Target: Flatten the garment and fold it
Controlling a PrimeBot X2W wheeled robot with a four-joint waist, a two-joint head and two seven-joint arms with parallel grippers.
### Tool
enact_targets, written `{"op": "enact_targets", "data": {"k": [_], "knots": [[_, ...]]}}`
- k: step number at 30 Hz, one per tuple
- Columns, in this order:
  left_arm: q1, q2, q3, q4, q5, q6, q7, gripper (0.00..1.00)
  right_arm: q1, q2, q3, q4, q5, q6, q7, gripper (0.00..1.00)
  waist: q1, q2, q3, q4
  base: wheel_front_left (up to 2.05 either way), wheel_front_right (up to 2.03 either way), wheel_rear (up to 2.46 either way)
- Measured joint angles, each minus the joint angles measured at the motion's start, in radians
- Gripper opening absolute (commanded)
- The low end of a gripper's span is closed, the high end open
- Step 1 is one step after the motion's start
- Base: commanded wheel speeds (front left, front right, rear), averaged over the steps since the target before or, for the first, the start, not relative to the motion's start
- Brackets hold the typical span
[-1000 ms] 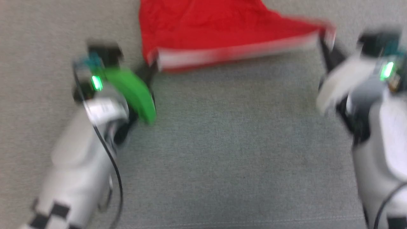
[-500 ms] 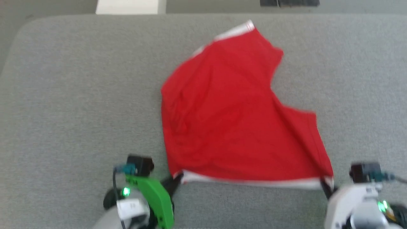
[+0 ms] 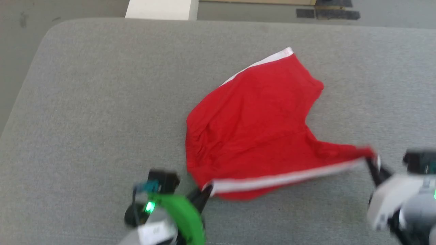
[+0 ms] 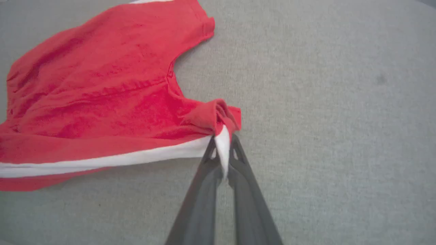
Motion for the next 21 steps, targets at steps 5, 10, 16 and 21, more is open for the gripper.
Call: {"op": "enact_targets", "data": {"k": [5, 10, 16, 21], "knots": [[-0.156, -0.074, 0.007, 0.065, 0.003, -0.023, 0.001, 0.00, -0.228, -0.079, 0.039, 0.064, -0.012, 0.000, 0.002, 0.00, 0.0000, 0.0000, 0.040, 0.027, 0.00, 0.00, 0.00], [-0.299, -0.132, 0.026, 0.169, 0.003, -0.044, -0.013, 0.00, -0.445, -0.158, 0.090, 0.194, -0.009, 0.000, 0.000, 0.00, 0.0000, 0.0000, 0.095, 0.057, 0.00, 0.00, 0.00], [-0.449, -0.190, 0.061, 0.281, 0.005, -0.052, -0.067, 0.00, -0.671, -0.215, 0.153, 0.362, -0.008, 0.000, -0.018, 0.00, 0.0000, 0.0000, 0.176, 0.095, 0.00, 0.00, 0.00], [-0.532, -0.221, 0.085, 0.365, 0.008, -0.034, -0.106, 0.00, -0.818, -0.242, 0.214, 0.513, 0.005, 0.000, -0.022, 0.00, 0.0000, 0.0000, 0.244, 0.129, 0.00, 0.00, 0.00]]}}
